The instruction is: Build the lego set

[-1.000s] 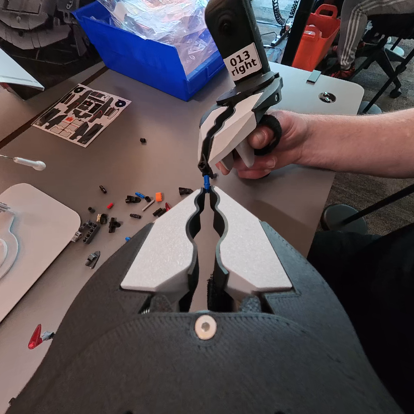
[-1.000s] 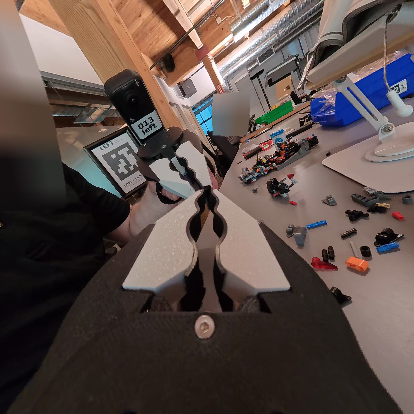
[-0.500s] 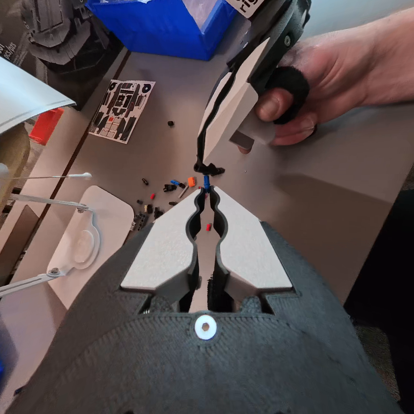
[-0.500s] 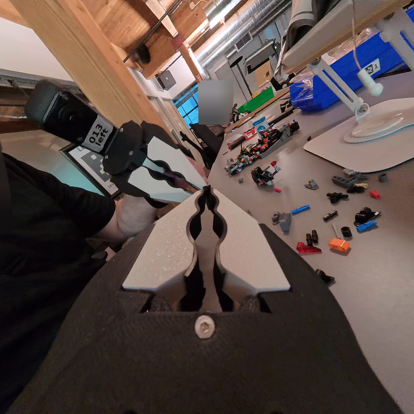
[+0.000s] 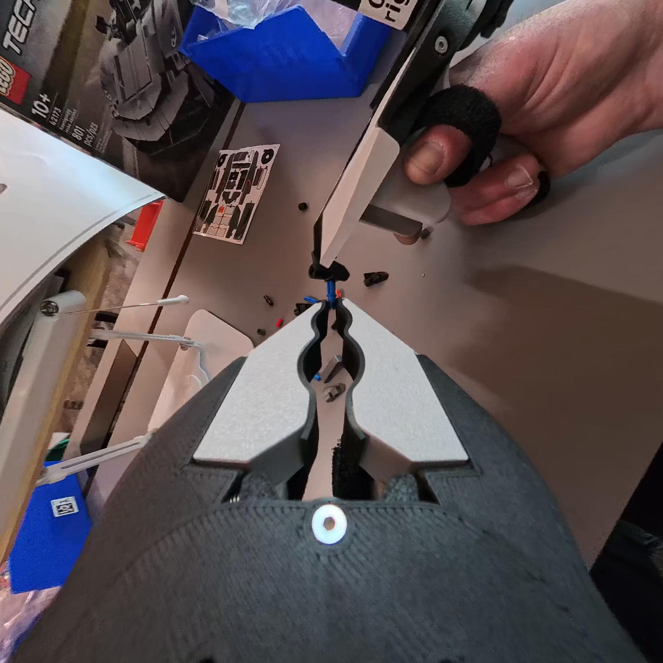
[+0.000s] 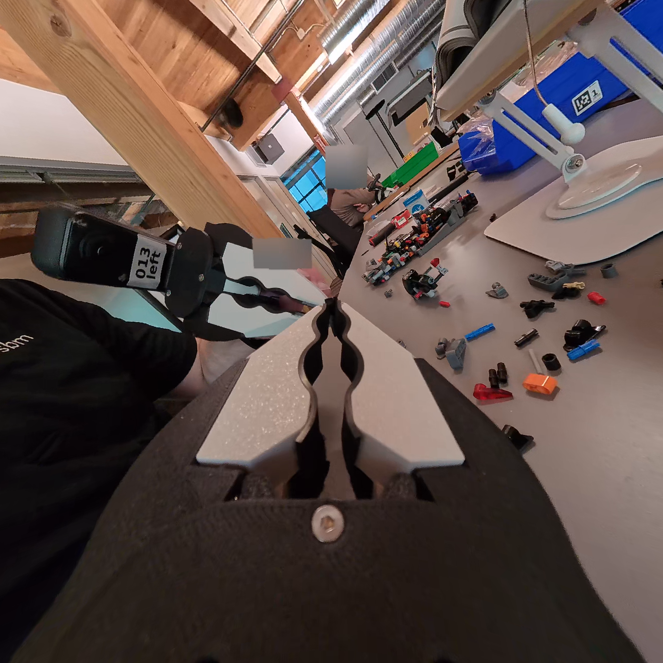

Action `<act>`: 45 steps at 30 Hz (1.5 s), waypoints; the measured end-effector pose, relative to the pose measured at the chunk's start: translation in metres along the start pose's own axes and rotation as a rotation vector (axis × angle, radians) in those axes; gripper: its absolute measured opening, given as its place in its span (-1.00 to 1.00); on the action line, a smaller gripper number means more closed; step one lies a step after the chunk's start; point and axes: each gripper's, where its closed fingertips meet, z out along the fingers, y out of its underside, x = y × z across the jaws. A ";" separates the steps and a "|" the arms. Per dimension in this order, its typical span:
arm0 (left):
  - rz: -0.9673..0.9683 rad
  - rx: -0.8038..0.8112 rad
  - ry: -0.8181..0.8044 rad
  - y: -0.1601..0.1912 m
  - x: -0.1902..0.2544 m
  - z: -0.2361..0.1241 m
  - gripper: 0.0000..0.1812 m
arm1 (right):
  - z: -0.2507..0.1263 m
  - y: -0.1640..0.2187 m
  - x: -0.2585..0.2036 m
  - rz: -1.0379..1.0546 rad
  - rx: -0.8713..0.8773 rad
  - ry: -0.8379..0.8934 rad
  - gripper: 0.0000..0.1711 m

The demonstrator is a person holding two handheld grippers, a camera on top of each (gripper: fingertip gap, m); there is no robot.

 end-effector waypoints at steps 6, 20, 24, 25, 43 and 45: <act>0.055 -0.002 -0.049 -0.002 -0.001 0.001 -0.98 | -0.001 -0.001 0.001 0.025 0.008 -0.003 -1.00; 0.132 0.012 -0.136 -0.010 -0.003 0.001 -0.98 | -0.003 -0.005 0.000 0.039 0.040 -0.017 -1.00; 0.113 0.019 -0.145 -0.012 -0.004 0.001 -0.98 | -0.004 -0.008 -0.002 0.054 0.061 -0.032 -1.00; 0.110 0.025 -0.151 -0.012 -0.005 0.001 -0.98 | -0.005 -0.009 -0.002 0.060 0.068 -0.038 -1.00; 0.089 0.257 -0.298 -0.045 -0.014 -0.005 -0.98 | -0.021 -0.034 -0.018 0.170 0.237 -0.199 -1.00; 0.105 0.271 -0.300 -0.047 -0.014 -0.005 -0.98 | -0.022 -0.035 -0.020 0.173 0.239 -0.209 -1.00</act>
